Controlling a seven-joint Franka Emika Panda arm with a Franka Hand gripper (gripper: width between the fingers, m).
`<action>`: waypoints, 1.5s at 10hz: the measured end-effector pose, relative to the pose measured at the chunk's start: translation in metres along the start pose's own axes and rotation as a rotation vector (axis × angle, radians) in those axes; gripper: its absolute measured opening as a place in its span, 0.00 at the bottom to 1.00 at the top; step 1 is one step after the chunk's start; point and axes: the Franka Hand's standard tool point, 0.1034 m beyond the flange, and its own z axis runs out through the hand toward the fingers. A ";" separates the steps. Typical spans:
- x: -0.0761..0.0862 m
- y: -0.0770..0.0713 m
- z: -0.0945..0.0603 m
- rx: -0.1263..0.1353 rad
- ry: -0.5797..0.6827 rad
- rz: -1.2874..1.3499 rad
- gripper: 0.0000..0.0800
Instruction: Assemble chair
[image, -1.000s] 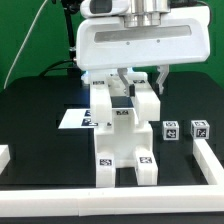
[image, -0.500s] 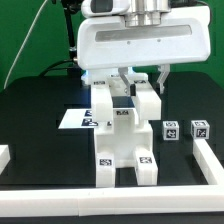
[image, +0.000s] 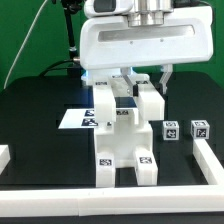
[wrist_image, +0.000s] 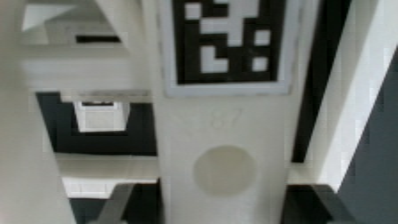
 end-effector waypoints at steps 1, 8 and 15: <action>0.002 0.002 0.000 -0.002 0.008 0.002 0.36; -0.005 0.007 -0.011 0.002 0.007 0.013 0.36; -0.002 0.005 -0.001 -0.016 0.077 0.008 0.36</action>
Offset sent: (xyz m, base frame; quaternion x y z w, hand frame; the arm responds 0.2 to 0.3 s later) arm 0.0000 0.0000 0.0000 0.0000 0.0000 0.0000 1.0000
